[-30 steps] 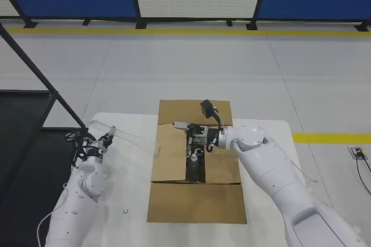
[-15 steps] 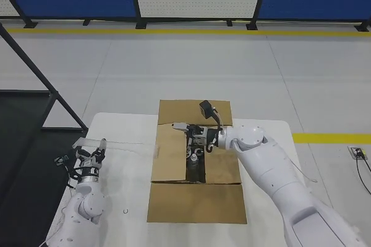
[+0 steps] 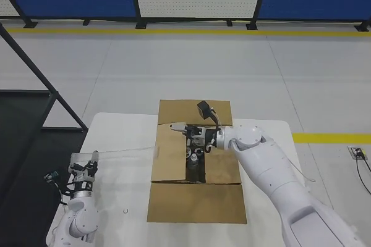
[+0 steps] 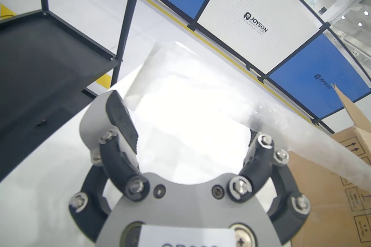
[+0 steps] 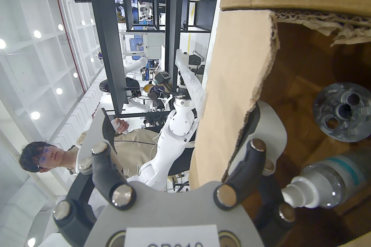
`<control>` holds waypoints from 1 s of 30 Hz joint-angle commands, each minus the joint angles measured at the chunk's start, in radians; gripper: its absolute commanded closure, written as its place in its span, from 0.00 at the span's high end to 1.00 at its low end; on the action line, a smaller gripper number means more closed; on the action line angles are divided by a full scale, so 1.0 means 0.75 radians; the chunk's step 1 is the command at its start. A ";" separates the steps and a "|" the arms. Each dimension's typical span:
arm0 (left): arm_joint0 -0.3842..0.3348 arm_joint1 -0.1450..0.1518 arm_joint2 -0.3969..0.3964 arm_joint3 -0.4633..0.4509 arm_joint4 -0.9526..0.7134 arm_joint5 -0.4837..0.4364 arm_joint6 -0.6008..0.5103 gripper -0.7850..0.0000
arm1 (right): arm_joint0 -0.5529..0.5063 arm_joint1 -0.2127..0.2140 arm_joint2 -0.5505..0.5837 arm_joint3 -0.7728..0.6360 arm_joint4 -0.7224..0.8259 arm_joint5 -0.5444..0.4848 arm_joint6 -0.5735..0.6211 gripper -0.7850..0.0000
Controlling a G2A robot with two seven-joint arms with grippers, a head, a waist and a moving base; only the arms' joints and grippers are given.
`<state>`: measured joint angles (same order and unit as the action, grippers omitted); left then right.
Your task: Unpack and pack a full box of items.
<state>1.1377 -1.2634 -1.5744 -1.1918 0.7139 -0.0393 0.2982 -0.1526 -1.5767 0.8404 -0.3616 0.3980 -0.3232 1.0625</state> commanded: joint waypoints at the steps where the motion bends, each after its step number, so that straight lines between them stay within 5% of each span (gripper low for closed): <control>1: 0.058 0.001 0.001 -0.052 0.032 -0.013 0.022 1.00 | 0.001 -0.002 0.003 0.005 -0.003 -0.003 0.001 1.00; 21: 0.118 0.000 -0.021 -0.088 0.012 0.004 -0.001 1.00 | -0.002 -0.004 0.047 0.035 -0.016 -0.019 0.018 1.00; 30: 0.010 0.003 -0.111 0.075 -0.041 0.196 -0.037 1.00 | -0.009 0.001 0.066 0.038 -0.027 -0.016 0.029 1.00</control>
<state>1.1574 -1.2619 -1.6476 -1.1558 0.6854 0.0980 0.2684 -0.1590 -1.5761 0.8882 -0.3330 0.3785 -0.3369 1.0836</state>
